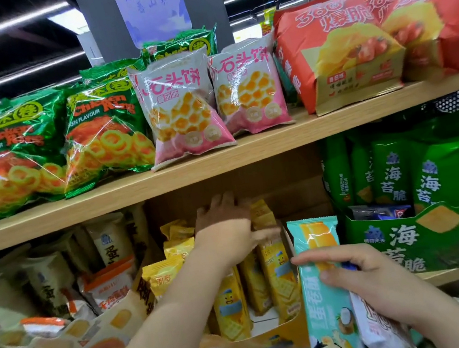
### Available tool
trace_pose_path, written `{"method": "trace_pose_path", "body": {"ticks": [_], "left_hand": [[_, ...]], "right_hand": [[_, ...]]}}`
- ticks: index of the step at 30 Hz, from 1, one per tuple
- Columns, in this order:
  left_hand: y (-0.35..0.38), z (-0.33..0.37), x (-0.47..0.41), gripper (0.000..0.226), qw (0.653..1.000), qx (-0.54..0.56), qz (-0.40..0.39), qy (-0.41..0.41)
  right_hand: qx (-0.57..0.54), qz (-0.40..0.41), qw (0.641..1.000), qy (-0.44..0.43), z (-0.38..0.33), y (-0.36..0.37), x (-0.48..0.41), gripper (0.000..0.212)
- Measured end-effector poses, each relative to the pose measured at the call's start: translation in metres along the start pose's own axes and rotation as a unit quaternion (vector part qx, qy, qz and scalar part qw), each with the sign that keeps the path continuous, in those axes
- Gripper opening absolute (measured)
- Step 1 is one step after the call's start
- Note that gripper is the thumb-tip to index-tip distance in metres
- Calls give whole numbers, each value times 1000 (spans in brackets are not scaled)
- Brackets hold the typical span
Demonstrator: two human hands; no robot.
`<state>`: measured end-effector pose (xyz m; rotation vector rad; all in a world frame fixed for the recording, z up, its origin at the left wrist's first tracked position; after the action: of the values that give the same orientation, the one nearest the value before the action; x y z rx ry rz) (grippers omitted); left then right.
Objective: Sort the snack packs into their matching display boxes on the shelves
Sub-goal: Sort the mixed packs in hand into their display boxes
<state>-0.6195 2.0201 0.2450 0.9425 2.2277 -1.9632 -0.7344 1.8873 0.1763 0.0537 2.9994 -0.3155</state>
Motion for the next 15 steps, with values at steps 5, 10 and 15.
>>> {"method": "trace_pose_path", "body": {"ticks": [5, 10, 15], "left_hand": [[-3, 4, 3, 86, 998, 36, -34, 23], [-2, 8, 2, 83, 999, 0, 24, 22], [2, -4, 6, 70, 996, 91, 2, -4]], "right_hand": [[16, -20, 1000, 7, -1, 0, 0, 49], [8, -29, 1000, 1, -3, 1, -1, 49], [11, -30, 999, -15, -6, 1, -2, 56]]}}
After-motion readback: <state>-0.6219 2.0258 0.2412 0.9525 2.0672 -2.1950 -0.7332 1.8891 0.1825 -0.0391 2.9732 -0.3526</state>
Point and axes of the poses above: each hand's wrist, its own x-axis away from the middle knuckle, its own y-axis out of the palm, z = x × y, the point moved 9 cm from there along -x, towards the middle knuckle, and after that the axes turned 10 degrees about z, right-handed, at the moved point
